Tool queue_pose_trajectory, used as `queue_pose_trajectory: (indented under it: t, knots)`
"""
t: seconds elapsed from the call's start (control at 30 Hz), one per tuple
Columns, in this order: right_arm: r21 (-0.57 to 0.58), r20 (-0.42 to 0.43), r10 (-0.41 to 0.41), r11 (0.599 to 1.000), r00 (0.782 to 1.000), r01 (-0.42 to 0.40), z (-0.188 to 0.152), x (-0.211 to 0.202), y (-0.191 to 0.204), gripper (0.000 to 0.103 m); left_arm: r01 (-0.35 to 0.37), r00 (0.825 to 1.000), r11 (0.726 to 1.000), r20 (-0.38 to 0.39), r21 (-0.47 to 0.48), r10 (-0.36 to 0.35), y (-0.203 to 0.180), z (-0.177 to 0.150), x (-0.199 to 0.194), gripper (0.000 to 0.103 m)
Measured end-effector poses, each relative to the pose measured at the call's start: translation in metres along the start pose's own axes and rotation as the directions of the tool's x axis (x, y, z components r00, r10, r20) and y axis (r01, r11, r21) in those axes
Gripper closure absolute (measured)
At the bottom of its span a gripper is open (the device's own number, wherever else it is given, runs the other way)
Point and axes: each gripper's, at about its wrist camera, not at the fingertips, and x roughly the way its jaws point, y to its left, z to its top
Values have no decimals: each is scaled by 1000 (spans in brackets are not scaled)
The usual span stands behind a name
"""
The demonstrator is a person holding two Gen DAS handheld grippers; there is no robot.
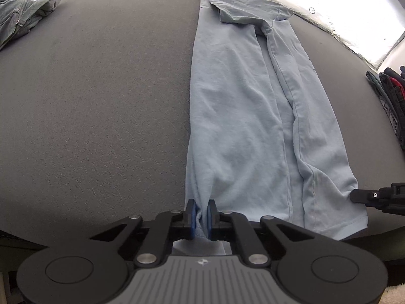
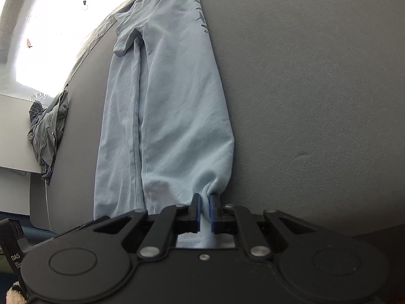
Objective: Fold clothes
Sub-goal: 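Grasp the hem with both grippers and fold it toward the collar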
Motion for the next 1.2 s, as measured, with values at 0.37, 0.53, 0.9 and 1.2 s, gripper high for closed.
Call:
queue_pose_trajectory:
  t: [0.37,0.53,0.9,1.2]
  knots:
    - [87,96,199,974,975,-207,30,-19,8,97,140,981,985,146,-98,-125,-8,41,-34,97]
    - [140,149,262,949,954,-282,53,-22,6,97,192,965,974,205,-121,-164,-16,71,-37,98]
    - [107,249,290,940,924,-324,131,-19,20,97,209,941,970,295,-128,-164,-30,150,-25,97]
    - [199,159,206,951,966,-235,189,50,-2,96,205,972,942,168,-266,-164,-4,204,60,96]
